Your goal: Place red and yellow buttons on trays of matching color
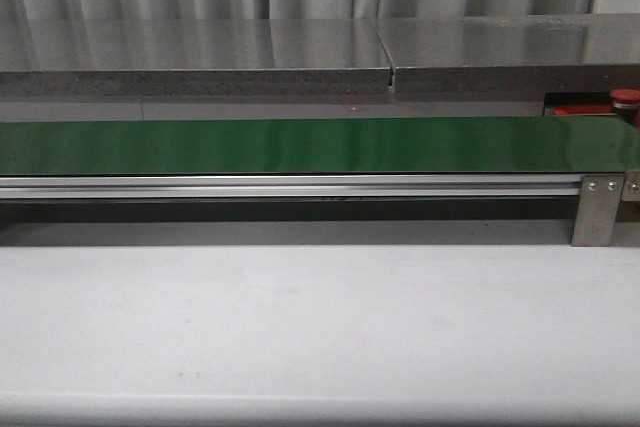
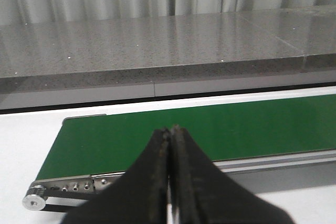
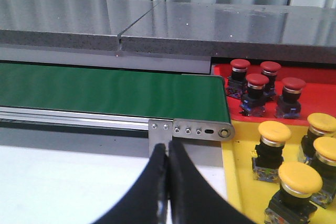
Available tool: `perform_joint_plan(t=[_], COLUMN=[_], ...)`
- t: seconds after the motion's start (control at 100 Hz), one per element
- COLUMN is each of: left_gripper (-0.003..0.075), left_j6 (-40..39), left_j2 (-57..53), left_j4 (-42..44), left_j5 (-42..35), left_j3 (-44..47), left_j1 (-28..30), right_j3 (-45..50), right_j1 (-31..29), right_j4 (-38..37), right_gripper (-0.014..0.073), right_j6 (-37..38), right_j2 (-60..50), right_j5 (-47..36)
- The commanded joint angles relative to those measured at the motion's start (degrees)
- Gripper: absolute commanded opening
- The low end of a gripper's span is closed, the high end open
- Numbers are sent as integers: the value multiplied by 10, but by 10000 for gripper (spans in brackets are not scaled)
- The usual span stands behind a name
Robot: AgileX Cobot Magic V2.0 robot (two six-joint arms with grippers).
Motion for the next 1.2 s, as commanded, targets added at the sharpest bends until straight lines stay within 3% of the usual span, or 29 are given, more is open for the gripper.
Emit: perform_joint_plan(t=[0.0,0.43,0.52,0.69,1.19], left_gripper=[-19,-19,-19,-19,-19], left_j6=[-12,-28,-47,-50,-50], left_j2=[-24,-208,-246,-245,-245], left_j4=[4,-3,-3,0,0], left_j5=[-63,-61,-16,-2,-3], left_j3=[10,125,125,125,125], left_j1=[-7,19,38,63,63], right_j3=[-10,-10,-10,-10,-10], right_j1=[1,1,1,1,1], right_j4=[-6,-6,-6,-6,-6], right_gripper=[-118,-118,-118,-118,-118], right_j6=[-2,-2,-2,-2,-2], right_j2=[-11,-11,-11,-11,-11], right_j5=[-47,-47,-47,-47,-47])
